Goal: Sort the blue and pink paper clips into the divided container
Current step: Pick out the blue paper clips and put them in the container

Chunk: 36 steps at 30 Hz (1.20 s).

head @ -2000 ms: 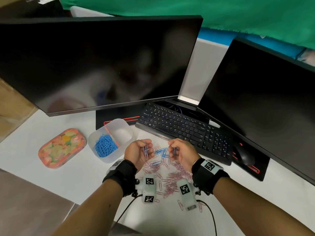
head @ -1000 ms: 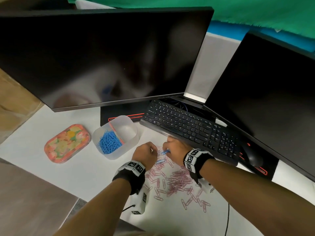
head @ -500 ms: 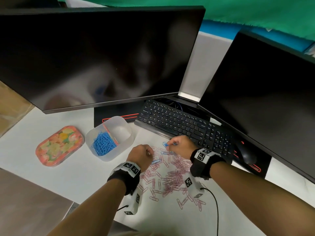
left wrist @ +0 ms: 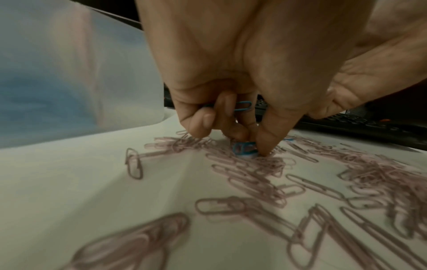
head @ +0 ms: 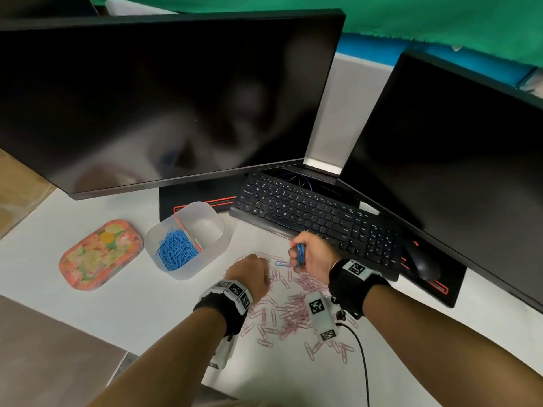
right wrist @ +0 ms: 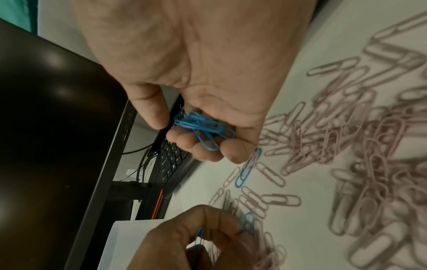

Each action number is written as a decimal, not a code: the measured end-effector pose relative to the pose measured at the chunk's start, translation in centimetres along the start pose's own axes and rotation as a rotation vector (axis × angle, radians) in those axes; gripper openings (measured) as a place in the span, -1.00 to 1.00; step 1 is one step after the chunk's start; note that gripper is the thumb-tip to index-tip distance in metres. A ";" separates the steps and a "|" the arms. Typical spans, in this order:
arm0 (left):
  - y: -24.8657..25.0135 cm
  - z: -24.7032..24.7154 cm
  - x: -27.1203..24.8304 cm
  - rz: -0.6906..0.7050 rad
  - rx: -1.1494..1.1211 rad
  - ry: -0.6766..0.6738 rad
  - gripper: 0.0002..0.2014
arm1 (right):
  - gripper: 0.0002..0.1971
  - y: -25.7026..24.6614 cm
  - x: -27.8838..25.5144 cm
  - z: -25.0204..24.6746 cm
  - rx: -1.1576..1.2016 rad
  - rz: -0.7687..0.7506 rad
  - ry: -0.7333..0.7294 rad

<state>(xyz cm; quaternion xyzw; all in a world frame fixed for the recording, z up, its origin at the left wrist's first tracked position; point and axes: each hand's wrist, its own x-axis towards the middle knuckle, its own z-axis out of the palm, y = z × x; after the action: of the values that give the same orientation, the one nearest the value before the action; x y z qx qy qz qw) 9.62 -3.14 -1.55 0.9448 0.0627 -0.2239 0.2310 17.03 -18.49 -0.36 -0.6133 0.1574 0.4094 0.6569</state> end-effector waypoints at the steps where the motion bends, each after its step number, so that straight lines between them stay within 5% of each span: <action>1: -0.2 0.0 0.0 -0.016 -0.027 0.008 -0.97 | -0.77 0.0 0.2 0.0 -0.021 0.000 0.008; 4: -0.8 -0.3 -0.1 -0.103 -0.212 0.067 -0.92 | -0.68 0.2 0.4 -0.1 -0.298 -0.091 0.072; 9: -1.9 -1.3 -0.4 -0.211 -0.606 0.159 -0.85 | -0.91 0.7 0.2 0.3 -1.266 -0.378 0.198; 14: -2.5 -1.8 -0.5 -0.189 -0.874 0.138 -0.77 | -0.83 1.0 0.2 1.4 -1.623 -0.433 0.157; 18: -2.2 -2.0 -0.8 -0.192 -0.925 0.130 -0.92 | -0.86 0.8 0.5 2.0 -1.734 -0.417 0.106; 28: -2.3 -2.5 -0.9 -0.239 -1.015 0.198 -0.90 | -0.71 1.3 0.5 2.3 -1.603 -0.479 -0.023; 36: -2.4 -2.8 -1.4 -0.298 -1.076 0.173 -0.81 | -0.72 1.4 0.9 1.8 -1.400 -0.277 0.035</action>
<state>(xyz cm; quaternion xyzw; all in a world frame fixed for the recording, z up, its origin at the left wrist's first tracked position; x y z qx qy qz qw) 8.99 0.26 0.33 0.6897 0.3196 -0.1123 0.6400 16.03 -16.58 -1.60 -0.9119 -0.2112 0.3171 0.1523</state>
